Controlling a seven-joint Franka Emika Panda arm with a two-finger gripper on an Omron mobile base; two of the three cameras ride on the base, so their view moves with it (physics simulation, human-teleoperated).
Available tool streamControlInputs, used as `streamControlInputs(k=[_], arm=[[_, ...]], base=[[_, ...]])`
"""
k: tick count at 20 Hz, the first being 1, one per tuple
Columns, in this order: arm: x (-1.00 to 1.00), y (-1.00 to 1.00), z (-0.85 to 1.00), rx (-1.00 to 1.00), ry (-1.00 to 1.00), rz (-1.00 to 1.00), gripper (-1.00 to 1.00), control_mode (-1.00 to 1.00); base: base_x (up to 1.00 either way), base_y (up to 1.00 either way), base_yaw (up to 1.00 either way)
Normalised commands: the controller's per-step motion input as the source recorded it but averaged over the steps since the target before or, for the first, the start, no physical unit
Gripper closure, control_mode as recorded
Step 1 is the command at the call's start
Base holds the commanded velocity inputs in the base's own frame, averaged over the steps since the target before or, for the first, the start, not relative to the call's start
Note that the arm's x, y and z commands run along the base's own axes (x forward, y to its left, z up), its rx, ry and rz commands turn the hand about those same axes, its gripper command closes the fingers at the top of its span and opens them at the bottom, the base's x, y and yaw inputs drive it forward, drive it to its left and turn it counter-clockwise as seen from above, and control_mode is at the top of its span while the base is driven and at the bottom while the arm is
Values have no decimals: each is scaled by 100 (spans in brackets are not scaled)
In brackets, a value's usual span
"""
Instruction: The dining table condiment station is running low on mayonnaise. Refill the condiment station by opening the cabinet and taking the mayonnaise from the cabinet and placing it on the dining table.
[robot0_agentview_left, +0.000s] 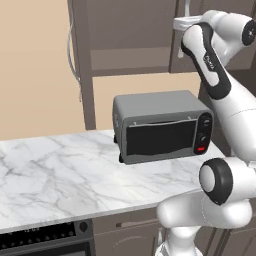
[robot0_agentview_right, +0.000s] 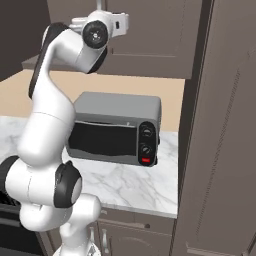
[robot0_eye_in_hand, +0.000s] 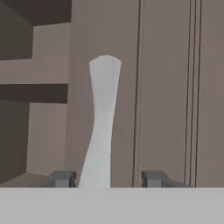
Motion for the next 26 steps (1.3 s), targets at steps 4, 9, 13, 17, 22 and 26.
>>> streamControlInputs(k=[4,9,13,17,22,26], arm=[[30,2,-21,0,1,13,100,-100],[46,16,-23,0,4,9,100,-100],[68,20,-29,0,5,4,100,-100],[68,21,-31,0,5,0,100,-100],[66,12,-25,0,2,0,100,-100],[64,7,-24,0,1,0,100,-100]], base=[[0,0,0],[0,0,0],[0,0,0],[0,0,0],[0,0,0],[0,0,0]])
